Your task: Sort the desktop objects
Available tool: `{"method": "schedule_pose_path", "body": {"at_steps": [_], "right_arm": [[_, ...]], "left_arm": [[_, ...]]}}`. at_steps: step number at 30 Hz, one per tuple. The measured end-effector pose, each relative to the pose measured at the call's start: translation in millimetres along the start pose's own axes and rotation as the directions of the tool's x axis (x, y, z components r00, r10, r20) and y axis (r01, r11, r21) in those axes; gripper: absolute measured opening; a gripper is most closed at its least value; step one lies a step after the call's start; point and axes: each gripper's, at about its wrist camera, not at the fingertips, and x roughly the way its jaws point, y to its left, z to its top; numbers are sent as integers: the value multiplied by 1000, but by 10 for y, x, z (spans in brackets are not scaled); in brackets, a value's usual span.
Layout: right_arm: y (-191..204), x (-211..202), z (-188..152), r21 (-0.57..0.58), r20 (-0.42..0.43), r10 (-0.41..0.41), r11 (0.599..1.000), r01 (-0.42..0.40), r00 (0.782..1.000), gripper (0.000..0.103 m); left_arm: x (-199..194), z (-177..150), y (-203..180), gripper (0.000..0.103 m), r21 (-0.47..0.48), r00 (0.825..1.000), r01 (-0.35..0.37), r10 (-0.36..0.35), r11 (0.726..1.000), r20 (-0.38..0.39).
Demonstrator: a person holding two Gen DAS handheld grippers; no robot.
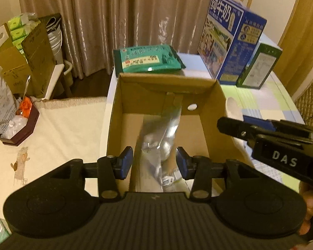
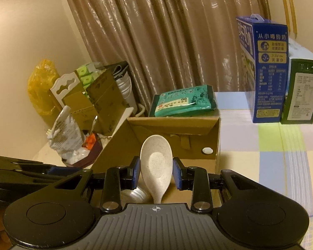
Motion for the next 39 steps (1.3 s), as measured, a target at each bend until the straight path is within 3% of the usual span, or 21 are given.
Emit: {"method": "schedule_pose_path", "body": {"at_steps": [4,5,6,7,8,13,17,19,24,33,39], "right_arm": [[-52,95,37,30,6,25,999,-25,1000,32],[-70,117,47,38,8,43,998,-44,999,50],[-93,125,58,47,12,43,998,-43,999,61],[-107,108,65,54,25,34,998,-36,999,69],[-131,70,64,56,41,28,998,-30,999,69],[-215,-120,5,63,40,2,998,-5,999,72],[-246,-399,-135,65,41,-27,998,24,999,92],[-215,-560,-255,46,33,-33,998,32,999,96],[-93,-917,-499,4,2,-46,999,46,999,101],[155,-1470,-970,-42,-73,-80,996,77,994,101],[307,-1703,-1209,-40,-104,-76,997,72,992,101]], "left_arm": [[-65,7,46,39,-20,1000,0,0,1000,26],[-82,5,56,39,-21,1000,0,1,1000,30],[-111,-7,64,40,-24,999,-3,4,1000,39],[-131,-6,75,42,-29,999,-5,6,1000,44],[-161,-23,86,43,-37,999,-4,6,999,48],[-319,-144,95,58,-54,997,-10,14,998,73],[-510,-302,77,76,-85,995,-11,20,996,102],[-647,-412,42,90,-99,991,-9,22,995,131],[-989,-709,-92,102,-94,983,-43,59,995,174],[-1551,-1207,-272,102,-142,973,-109,135,984,189],[-1831,-1453,-435,102,-147,972,-108,136,983,192]]}}
